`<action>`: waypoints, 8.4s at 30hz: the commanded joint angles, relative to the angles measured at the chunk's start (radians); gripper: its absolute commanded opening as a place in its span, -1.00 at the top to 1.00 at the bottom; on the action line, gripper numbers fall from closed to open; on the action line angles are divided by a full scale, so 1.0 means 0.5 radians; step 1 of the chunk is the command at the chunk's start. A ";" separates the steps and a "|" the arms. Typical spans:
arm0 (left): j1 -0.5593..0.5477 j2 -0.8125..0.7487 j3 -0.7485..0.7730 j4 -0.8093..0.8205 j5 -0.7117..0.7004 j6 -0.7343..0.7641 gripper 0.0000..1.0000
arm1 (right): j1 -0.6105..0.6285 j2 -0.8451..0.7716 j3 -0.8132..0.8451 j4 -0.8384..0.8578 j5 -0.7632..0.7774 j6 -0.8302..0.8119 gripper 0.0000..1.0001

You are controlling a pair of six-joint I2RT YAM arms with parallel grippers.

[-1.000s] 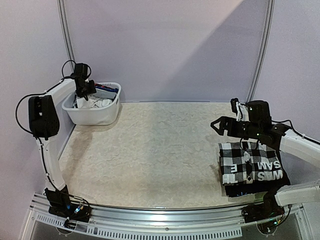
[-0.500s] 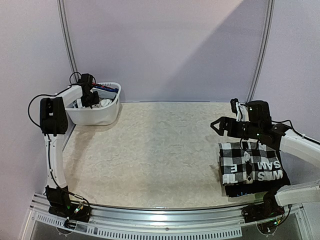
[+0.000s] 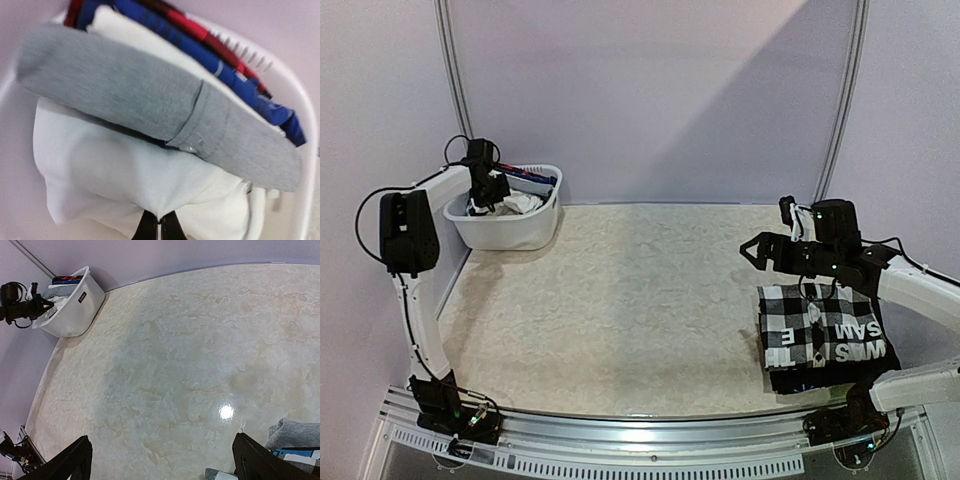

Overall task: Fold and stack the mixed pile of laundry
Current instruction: Pick up the crumpled T-shirt from the bin, then adjust the crumpled T-shirt in the bin, then pick up the crumpled T-shirt from the bin.

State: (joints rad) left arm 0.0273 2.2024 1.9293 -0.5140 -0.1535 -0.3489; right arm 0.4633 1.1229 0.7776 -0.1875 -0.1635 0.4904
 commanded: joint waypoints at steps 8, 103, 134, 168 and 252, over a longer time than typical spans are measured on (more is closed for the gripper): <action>0.014 -0.620 -0.200 0.180 0.012 -0.010 1.00 | -0.005 0.037 0.056 -0.031 -0.033 -0.018 -0.98; 0.188 -0.125 -0.104 0.037 0.156 -0.348 -0.04 | 0.160 0.249 0.126 -0.063 -0.099 0.010 -0.98; -0.345 -0.581 -0.162 0.237 0.199 0.212 1.00 | 0.161 0.224 0.124 -0.067 -0.081 -0.003 -0.98; -0.532 -0.695 -0.454 -0.055 0.143 0.217 -0.61 | 0.165 0.289 0.140 -0.047 -0.101 0.003 -0.98; -1.036 -0.705 0.663 0.443 0.655 -0.351 1.00 | 0.691 0.182 0.424 0.447 -0.480 -0.151 -0.97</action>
State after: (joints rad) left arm -0.4816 1.8172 2.3383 -0.1818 0.3202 -0.5606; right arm 0.7345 1.1187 0.9508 -0.0296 -0.4496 0.4370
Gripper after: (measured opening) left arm 0.014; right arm 0.988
